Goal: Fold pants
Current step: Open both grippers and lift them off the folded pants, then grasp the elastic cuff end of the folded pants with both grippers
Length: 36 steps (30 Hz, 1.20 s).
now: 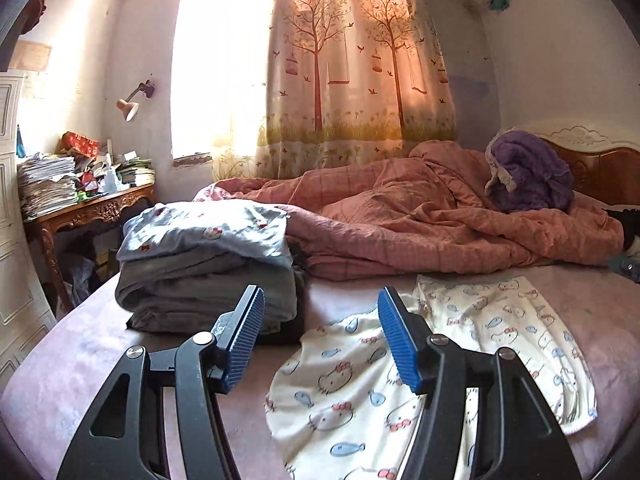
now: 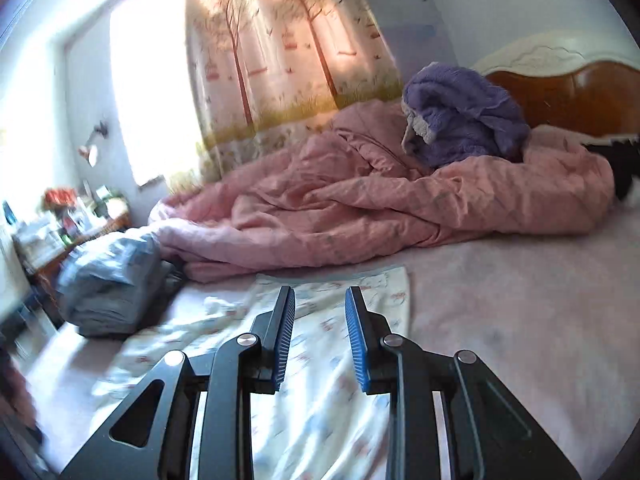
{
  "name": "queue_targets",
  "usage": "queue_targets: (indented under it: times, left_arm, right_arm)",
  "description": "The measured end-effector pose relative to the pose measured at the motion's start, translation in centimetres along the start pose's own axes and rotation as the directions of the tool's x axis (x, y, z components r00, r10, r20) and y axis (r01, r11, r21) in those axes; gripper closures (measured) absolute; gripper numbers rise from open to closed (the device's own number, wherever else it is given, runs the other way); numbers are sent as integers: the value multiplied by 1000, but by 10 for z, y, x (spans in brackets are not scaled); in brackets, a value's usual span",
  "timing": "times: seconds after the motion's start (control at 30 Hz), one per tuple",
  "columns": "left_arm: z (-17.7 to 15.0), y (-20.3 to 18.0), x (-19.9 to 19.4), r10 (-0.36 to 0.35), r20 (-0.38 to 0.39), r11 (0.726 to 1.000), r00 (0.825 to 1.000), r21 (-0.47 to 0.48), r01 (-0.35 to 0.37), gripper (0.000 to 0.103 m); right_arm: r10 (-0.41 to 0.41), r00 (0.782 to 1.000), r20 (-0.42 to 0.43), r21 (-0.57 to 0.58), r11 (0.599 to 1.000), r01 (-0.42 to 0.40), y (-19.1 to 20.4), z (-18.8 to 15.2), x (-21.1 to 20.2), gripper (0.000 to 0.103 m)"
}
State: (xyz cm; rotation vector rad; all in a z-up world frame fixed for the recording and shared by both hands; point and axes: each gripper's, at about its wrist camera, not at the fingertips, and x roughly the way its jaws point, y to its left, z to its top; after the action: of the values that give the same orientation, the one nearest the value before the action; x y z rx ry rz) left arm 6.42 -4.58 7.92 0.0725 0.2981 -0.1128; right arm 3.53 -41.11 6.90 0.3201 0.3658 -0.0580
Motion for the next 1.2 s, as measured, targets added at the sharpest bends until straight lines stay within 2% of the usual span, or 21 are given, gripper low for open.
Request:
queue_targets:
  times: [0.1, 0.2, 0.3, 0.5, 0.57, 0.63, 0.73, 0.77, 0.8, 0.9, 1.0, 1.07, 1.1, 1.13, 1.2]
  left_arm:
    - [-22, 8, -5, 12, -32, 1000, 999, -25, -13, 45]
    - [-39, 21, -3, 8, -93, 997, 996, -80, -15, 45]
    - [-53, 28, -5, -1, -127, 996, 992, -91, -11, 45]
    - [-91, 39, -26, 12, -167, 999, 986, -34, -18, 45]
    - [-91, 48, -32, -8, -193, 998, 981, -61, -4, 45]
    - [-89, 57, -36, 24, -193, 996, 981, -76, -39, 45]
    - [-88, 57, -42, 54, -171, 998, 984, -9, -56, 45]
    - [-90, 55, -42, 36, -177, 999, 984, 21, -33, 46]
    - [-92, 52, -42, -17, -205, 998, 979, 52, 29, 46]
    - [-102, 36, -46, -155, -276, 969, 949, 143, 200, 51]
    - [-111, 17, -54, -224, -352, 931, 909, 199, 307, 56]
    - [-113, 5, -55, -303, -422, 908, 855, 144, 393, 57]
    - [-113, 0, -53, -324, -445, 902, 835, 120, 414, 58]
    - [-113, -5, -51, -327, -464, 904, 823, 101, 416, 58]
    - [-116, -19, -41, -276, -503, 914, 819, 126, 385, 58]
  right_arm:
    - [19, 1000, 6, 13, 1000, -19, 13, -16, -25, 75]
    - [-9, 1000, -11, -56, 998, 9, 32, -37, -35, 75]
    - [5, 998, -55, -136, 991, -12, 54, -60, -37, 75]
    - [87, 976, -199, -271, 952, -140, 92, -104, -22, 75]
    - [93, 968, -232, -336, 926, -170, 106, -120, -18, 75]
    - [90, 963, -255, -435, 878, -197, 126, -141, -19, 75]
    - [104, 946, -306, -551, 791, -265, 153, -170, -19, 75]
    - [105, 939, -328, -563, 776, -284, 158, -177, -18, 75]
    - [95, 932, -350, -572, 766, -293, 162, -184, -15, 75]
    - [71, 930, -360, -577, 767, -282, 163, -185, -13, 75]
    - [76, 938, -338, -487, 839, -244, 141, -164, -18, 75]
    - [48, 945, -324, -418, 888, -189, 118, -149, -22, 75]
    - [31, 951, -307, -395, 905, -157, 106, -145, -24, 75]
    - [10, 955, -297, -383, 915, -128, 96, -142, -26, 75]
    - [-43, 959, -279, -380, 922, -70, 80, -135, -26, 75]
